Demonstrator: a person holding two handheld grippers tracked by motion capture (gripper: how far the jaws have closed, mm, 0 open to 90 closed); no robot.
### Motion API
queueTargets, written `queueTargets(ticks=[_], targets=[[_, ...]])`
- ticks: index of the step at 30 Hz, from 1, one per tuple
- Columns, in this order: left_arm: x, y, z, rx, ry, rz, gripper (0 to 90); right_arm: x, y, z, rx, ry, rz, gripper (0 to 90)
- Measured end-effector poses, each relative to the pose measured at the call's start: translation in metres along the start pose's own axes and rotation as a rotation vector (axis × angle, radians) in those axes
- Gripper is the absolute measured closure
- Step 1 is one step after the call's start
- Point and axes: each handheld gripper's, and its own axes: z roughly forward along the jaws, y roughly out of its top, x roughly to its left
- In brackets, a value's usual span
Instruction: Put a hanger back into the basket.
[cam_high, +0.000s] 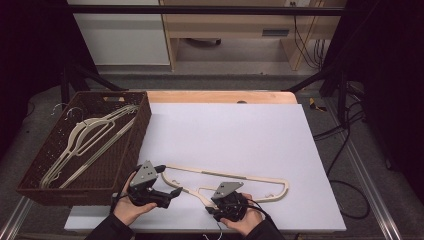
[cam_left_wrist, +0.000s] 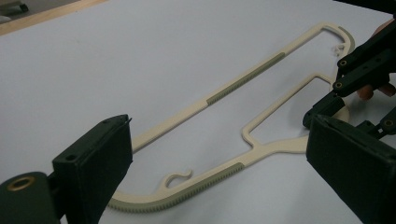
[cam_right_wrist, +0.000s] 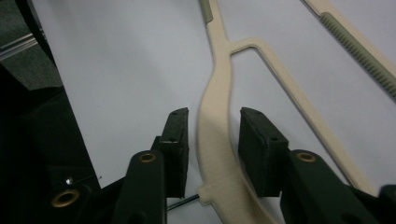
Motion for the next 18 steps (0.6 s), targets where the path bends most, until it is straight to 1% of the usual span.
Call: queueTargets(ticks=[1, 2, 3, 4, 7, 10, 11, 13, 15, 17, 18], targets=[[-0.0001, -0.0004, 0.0005, 0.002, 0.000, 0.001, 6.9, -0.0001, -0.0002, 0.0001, -0.001, -0.010, -0.011, 66.7], [-0.0001, -0.0004, 0.0005, 0.002, 0.000, 0.001, 6.9, -0.0001, -0.0002, 0.0001, -0.001, -0.010, -0.011, 66.7], [-0.0003, -0.0010, 0.0011, 0.007, 0.001, 0.004, 6.9, 0.0012, -0.0002, 0.0004, 0.002, -0.022, -0.029, 69.4], [-0.0003, -0.0013, 0.0014, 0.009, 0.000, 0.005, 6.9, 0.0027, 0.0004, -0.0001, 0.012, -0.024, -0.025, 70.8], [-0.0002, -0.0026, 0.0024, 0.010, 0.001, 0.004, 6.9, 0.0038, 0.0006, 0.0000, 0.017, -0.032, -0.050, 71.1], [0.0005, -0.0036, 0.0037, 0.019, 0.002, 0.006, 6.9, 0.0036, 0.0008, 0.0001, 0.021, -0.025, -0.051, 71.5], [0.0004, -0.0039, 0.0044, 0.022, 0.001, 0.007, 6.9, 0.0031, 0.0007, 0.0002, 0.020, -0.023, -0.061, 71.7], [-0.0001, -0.0044, 0.0059, 0.026, 0.000, 0.009, 6.9, 0.0023, 0.0012, 0.0004, 0.023, -0.012, -0.065, 72.1], [-0.0010, -0.0049, 0.0074, 0.033, -0.006, 0.016, 7.0, -0.0008, 0.0013, 0.0004, 0.021, 0.008, -0.078, 72.3], [-0.0020, -0.0051, 0.0085, 0.035, -0.009, 0.021, 7.1, -0.0012, 0.0017, 0.0001, 0.026, 0.010, -0.073, 72.4], [-0.0031, -0.0054, 0.0101, 0.042, -0.012, 0.030, 7.3, -0.0034, 0.0020, 0.0002, 0.023, 0.026, -0.062, 72.5]])
